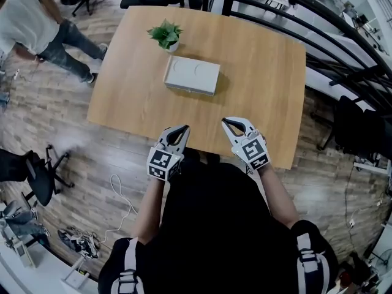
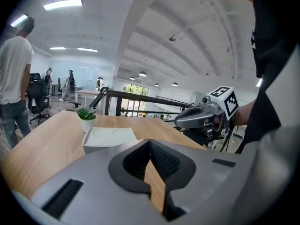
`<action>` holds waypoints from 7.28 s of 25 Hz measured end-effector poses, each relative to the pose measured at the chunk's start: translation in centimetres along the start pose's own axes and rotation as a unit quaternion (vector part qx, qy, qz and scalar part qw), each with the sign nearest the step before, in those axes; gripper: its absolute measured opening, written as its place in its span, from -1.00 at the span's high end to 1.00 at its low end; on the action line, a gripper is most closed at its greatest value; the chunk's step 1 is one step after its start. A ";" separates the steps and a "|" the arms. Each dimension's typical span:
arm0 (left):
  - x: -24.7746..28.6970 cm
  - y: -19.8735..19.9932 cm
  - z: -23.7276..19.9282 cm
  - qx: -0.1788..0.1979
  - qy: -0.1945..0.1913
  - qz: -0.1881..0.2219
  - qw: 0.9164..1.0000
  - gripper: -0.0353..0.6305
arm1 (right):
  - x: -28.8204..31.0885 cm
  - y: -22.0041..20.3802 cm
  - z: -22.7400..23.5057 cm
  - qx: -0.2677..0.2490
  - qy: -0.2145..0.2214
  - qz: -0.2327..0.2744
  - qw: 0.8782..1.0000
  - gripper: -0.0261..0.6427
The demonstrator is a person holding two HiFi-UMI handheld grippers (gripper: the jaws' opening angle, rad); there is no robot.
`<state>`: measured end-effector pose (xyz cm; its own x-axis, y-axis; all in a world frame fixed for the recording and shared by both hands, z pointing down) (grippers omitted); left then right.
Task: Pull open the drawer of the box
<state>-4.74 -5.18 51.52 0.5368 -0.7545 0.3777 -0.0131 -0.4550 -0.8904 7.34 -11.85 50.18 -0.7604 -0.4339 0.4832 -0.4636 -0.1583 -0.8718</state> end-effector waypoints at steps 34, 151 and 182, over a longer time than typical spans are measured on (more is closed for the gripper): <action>7.5 -8.6 -14.4 -0.026 -0.069 -0.126 0.989 0.82 | 2.8 -0.9 1.3 0.055 -0.147 -0.066 0.985 0.84; 10.7 -15.1 -16.4 -0.372 -0.099 -0.060 0.921 0.64 | 3.6 -3.2 -3.9 0.092 -0.181 -0.104 0.974 0.84; 8.8 -16.5 -14.2 -0.390 -0.119 -0.078 0.910 0.64 | 4.2 -3.2 -5.4 0.088 -0.166 -0.100 0.977 0.84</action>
<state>-11.77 -10.99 73.12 0.7495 -0.5703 0.3361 -0.4662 -0.8152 -0.3436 3.22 -8.41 55.48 -0.4604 -0.6378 0.6175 -0.4807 -0.4057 -0.7774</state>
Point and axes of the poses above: the fingertips, and each gripper's own axes: x forward along the fingers, z to its right, y out of its top, the point moved 2 cm from there along -x, backward along the fingers, and after that the axes turned 10 degrees about -y, right-handed, at the moved point
